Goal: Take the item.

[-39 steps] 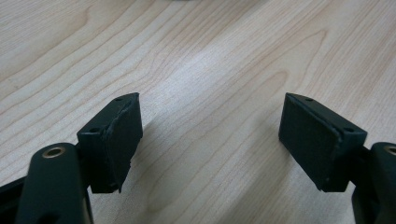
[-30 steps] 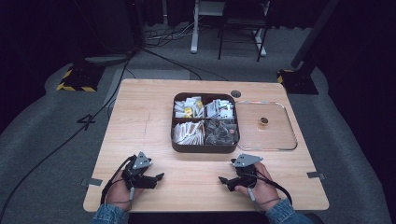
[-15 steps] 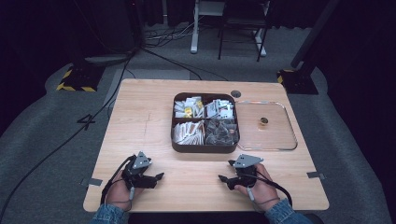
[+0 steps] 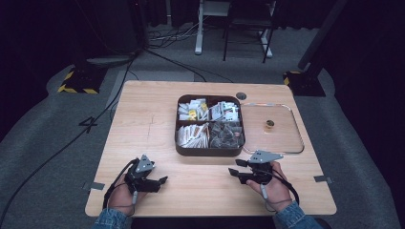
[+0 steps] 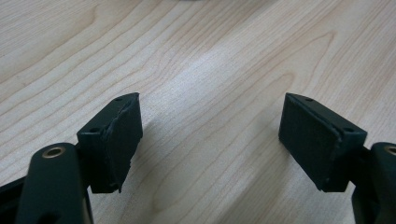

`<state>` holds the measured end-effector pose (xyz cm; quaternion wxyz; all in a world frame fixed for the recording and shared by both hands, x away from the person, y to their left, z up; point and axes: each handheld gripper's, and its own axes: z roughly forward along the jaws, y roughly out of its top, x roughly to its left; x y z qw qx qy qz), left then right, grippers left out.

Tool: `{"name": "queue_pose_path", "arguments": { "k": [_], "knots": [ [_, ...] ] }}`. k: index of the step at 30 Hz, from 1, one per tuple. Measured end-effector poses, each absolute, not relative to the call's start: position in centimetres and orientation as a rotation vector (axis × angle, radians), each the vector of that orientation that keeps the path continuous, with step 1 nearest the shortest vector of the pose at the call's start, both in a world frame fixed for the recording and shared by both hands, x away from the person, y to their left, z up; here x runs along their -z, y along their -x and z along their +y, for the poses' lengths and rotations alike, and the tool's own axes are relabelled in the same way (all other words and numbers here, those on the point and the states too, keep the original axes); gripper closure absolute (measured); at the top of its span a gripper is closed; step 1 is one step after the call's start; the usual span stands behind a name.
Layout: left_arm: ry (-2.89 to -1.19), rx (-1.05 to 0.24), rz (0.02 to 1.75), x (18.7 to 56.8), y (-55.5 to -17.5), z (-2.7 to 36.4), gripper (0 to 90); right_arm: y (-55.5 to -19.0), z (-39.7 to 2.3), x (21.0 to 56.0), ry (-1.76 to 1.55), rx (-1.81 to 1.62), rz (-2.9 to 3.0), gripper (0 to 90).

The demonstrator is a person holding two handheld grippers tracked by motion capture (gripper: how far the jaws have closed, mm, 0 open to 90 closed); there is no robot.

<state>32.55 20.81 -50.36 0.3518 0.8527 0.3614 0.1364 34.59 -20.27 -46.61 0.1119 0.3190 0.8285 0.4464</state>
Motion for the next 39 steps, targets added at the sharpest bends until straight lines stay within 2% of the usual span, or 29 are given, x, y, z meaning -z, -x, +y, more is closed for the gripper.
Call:
{"name": "queue_pose_path", "arguments": {
  "k": [12,24,39],
  "knots": [
    [-2.204,-0.356,0.941,50.4,-32.6,20.8,22.3,-36.6,-22.5,42.6,-1.02,-1.385,2.339,49.2],
    [-2.204,-0.361,0.947,50.4,-32.6,20.8,22.3,-39.8,-22.6,39.4,-1.099,-1.405,2.276,48.6],
    [-2.19,-0.376,0.976,50.4,-32.8,20.9,22.4,-44.8,-21.5,37.9,-1.142,-1.322,2.256,46.5]
  ]
}}
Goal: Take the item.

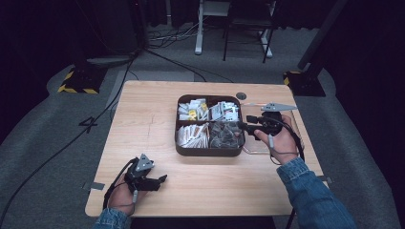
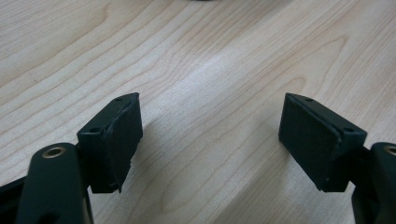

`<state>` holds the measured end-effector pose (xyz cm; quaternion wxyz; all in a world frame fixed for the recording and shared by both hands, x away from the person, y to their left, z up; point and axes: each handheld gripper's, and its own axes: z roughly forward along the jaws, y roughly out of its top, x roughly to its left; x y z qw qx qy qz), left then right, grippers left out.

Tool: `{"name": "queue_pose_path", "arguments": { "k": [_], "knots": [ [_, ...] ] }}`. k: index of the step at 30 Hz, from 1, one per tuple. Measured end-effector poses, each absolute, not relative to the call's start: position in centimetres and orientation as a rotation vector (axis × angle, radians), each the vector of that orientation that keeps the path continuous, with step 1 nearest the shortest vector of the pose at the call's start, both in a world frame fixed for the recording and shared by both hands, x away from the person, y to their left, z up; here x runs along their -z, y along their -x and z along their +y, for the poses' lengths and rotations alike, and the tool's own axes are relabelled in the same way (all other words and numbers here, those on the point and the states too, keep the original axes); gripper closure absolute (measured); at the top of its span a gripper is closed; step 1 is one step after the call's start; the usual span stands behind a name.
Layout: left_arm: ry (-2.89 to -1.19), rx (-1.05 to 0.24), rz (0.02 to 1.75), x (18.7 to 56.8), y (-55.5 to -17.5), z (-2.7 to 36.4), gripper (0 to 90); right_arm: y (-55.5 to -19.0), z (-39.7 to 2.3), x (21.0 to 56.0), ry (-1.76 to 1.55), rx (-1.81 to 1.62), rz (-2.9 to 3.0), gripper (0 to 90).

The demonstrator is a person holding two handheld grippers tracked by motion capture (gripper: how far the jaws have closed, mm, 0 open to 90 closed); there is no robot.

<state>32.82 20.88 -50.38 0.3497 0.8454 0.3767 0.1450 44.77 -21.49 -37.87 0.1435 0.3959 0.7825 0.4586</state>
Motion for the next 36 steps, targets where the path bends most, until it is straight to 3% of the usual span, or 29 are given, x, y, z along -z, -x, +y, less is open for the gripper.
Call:
{"name": "queue_pose_path", "arguments": {
  "k": [21,36],
  "knots": [
    [-2.177,-0.39,1.016,50.4,-32.8,20.9,22.2,-53.9,-18.7,39.1,-1.269,-1.186,2.266,46.6],
    [-2.178,-0.398,1.02,50.4,-32.8,21.0,22.2,-56.7,-16.4,42.2,-1.398,-1.192,2.289,49.0]
  ]
}}
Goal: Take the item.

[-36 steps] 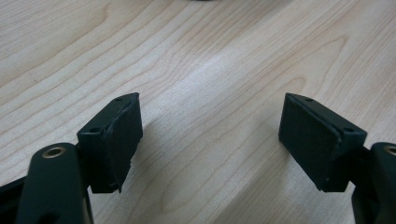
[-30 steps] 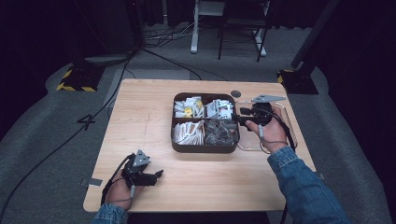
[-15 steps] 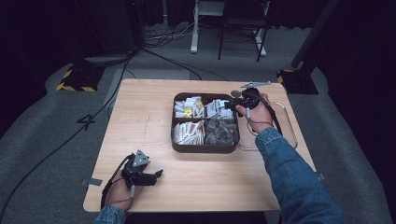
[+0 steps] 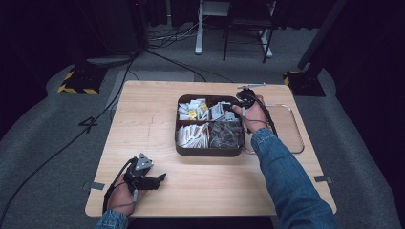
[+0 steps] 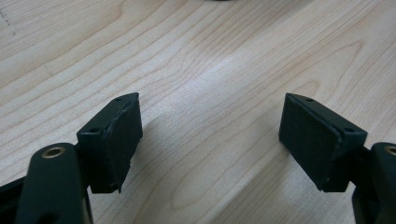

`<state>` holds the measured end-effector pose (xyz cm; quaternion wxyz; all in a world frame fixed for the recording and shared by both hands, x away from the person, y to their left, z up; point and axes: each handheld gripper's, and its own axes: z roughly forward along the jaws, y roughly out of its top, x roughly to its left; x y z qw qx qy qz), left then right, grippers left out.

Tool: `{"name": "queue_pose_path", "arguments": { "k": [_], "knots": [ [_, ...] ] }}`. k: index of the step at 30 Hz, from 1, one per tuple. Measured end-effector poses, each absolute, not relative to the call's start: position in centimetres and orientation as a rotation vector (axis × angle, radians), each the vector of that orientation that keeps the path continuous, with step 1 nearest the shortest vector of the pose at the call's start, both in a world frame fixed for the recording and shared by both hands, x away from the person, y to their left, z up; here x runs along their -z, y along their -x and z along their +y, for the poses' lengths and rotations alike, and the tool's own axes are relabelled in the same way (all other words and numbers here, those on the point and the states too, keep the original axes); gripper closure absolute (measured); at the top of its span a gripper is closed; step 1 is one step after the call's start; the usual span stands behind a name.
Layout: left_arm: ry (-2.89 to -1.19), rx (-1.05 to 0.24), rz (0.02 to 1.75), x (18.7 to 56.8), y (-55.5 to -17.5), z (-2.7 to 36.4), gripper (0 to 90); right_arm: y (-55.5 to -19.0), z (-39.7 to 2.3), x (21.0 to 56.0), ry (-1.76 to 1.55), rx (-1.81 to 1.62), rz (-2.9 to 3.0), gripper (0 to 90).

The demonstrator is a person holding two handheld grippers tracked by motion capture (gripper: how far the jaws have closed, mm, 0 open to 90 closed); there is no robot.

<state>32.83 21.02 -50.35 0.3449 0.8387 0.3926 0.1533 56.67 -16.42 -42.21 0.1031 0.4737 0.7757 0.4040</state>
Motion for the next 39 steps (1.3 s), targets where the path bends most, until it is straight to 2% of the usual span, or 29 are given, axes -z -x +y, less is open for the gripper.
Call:
{"name": "queue_pose_path", "arguments": {
  "k": [13,26,31,36,39],
  "knots": [
    [-2.178,-0.397,1.02,50.4,-32.8,21.0,22.2,-57.4,-14.6,44.1,-1.453,-1.124,2.323,53.6],
    [-2.178,-0.397,1.02,50.4,-32.8,21.0,22.2,-57.6,-12.1,44.0,-1.427,-1.14,2.362,57.5],
    [-2.177,-0.398,1.02,50.4,-32.8,21.0,22.2,-58.0,-11.4,45.0,-1.47,-1.064,2.379,68.2],
    [-2.177,-0.397,1.02,50.4,-32.8,21.0,22.2,-58.1,-11.4,44.9,-1.489,-1.061,2.368,84.2],
    [-2.177,-0.398,1.02,50.4,-32.8,21.0,22.2,-58.0,-11.6,44.4,-1.491,-1.055,2.344,86.6]
  ]
}}
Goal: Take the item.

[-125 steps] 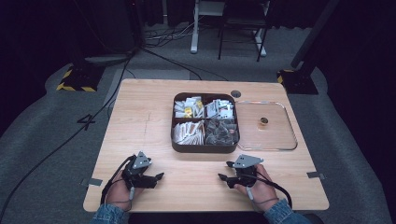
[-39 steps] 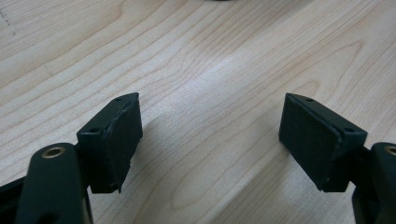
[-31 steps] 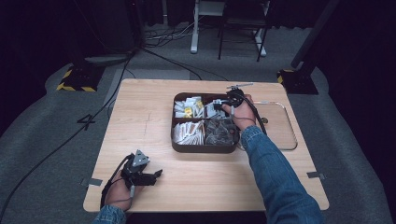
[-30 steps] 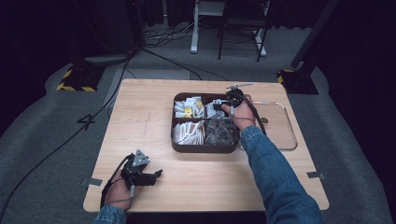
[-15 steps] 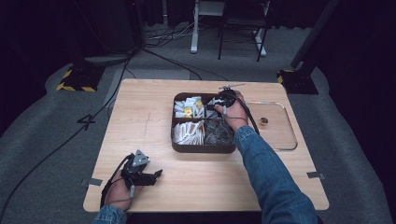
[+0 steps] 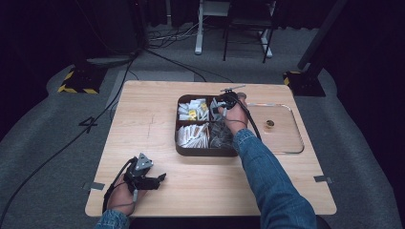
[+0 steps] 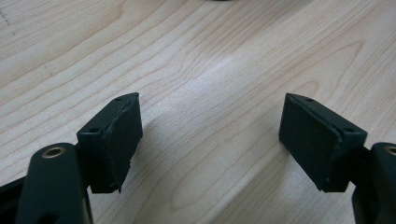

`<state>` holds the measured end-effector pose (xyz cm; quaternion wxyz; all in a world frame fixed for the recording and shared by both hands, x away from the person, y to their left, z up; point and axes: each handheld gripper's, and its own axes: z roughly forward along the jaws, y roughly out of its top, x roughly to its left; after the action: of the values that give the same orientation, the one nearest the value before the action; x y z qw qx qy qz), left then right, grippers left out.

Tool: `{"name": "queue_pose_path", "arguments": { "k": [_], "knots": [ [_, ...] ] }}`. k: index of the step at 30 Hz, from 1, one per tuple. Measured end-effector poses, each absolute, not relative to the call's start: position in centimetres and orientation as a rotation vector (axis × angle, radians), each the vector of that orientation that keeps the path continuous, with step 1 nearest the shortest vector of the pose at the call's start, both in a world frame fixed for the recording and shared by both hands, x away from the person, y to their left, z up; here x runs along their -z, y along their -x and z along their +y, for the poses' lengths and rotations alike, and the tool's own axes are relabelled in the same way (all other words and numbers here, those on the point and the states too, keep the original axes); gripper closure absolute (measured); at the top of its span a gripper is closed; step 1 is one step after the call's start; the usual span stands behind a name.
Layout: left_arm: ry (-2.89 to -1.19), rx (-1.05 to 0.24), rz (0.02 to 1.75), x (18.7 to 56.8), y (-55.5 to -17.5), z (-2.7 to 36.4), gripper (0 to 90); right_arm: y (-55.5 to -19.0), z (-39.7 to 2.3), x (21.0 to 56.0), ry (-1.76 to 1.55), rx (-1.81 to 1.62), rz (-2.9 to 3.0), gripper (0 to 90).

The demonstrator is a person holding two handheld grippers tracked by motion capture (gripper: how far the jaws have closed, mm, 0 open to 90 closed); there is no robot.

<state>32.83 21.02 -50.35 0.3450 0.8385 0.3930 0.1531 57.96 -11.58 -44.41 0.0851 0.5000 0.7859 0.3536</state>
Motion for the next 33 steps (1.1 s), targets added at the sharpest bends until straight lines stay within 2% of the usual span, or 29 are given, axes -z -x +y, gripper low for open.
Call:
{"name": "queue_pose_path", "arguments": {
  "k": [19,28,33],
  "knots": [
    [-2.175,-0.396,1.021,50.4,-32.8,21.0,22.2,-55.6,-14.1,39.7,-1.414,-1.264,2.293,87.0],
    [-2.177,-0.397,1.02,50.4,-32.8,21.0,22.2,-53.2,-14.9,38.2,-1.352,-1.405,2.331,87.0],
    [-2.177,-0.397,1.02,50.4,-32.8,21.0,22.2,-50.4,-15.3,37.2,-1.277,-1.487,2.392,87.1]
  ]
}}
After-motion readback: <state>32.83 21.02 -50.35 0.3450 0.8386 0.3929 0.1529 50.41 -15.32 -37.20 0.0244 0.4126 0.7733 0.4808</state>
